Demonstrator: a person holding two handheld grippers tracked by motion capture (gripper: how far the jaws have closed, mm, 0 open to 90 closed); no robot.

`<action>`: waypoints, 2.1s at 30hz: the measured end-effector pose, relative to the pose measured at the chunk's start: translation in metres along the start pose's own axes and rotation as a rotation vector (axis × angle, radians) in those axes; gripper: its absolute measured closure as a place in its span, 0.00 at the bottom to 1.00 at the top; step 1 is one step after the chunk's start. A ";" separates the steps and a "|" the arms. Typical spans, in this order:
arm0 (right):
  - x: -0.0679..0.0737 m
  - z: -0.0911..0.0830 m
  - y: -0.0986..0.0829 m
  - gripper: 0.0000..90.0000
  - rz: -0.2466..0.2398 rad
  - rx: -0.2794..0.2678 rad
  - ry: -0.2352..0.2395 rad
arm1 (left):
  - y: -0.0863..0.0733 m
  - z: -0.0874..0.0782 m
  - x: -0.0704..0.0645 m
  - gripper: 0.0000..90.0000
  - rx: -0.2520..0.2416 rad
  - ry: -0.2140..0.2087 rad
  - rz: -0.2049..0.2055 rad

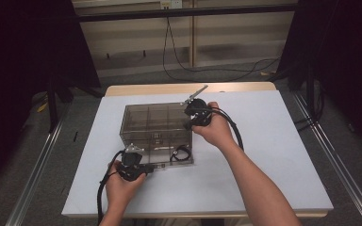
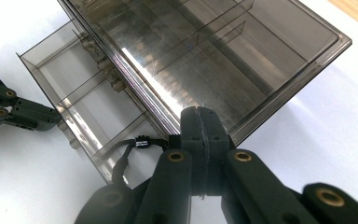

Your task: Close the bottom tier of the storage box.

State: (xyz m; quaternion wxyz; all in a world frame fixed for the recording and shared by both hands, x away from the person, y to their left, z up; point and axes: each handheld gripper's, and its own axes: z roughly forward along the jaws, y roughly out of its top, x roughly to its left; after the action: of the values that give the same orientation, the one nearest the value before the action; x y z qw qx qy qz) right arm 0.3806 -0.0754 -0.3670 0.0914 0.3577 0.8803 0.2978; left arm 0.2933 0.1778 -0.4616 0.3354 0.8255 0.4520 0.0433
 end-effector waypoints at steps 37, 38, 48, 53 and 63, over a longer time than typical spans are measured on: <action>0.000 0.000 0.001 1.00 -0.006 0.012 0.002 | 0.004 0.004 0.004 1.00 -0.031 0.041 -0.022; 0.000 0.000 0.001 1.00 -0.007 0.012 0.001 | 0.004 0.004 0.004 1.00 -0.031 0.043 -0.021; 0.000 0.000 0.001 1.00 -0.010 0.006 0.000 | 0.004 0.005 0.005 1.00 -0.030 0.050 -0.021; 0.001 0.000 0.000 1.00 -0.014 0.002 -0.005 | 0.005 0.005 0.006 1.00 -0.036 0.052 -0.027; 0.000 0.000 0.000 1.00 -0.014 0.001 -0.005 | 0.007 0.006 0.007 1.00 -0.045 0.056 -0.038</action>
State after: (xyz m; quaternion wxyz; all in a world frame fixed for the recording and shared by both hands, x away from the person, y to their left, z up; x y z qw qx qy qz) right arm 0.3805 -0.0749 -0.3669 0.0954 0.3524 0.8828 0.2957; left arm 0.3041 0.1777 -0.4637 0.3419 0.8073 0.4759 0.0703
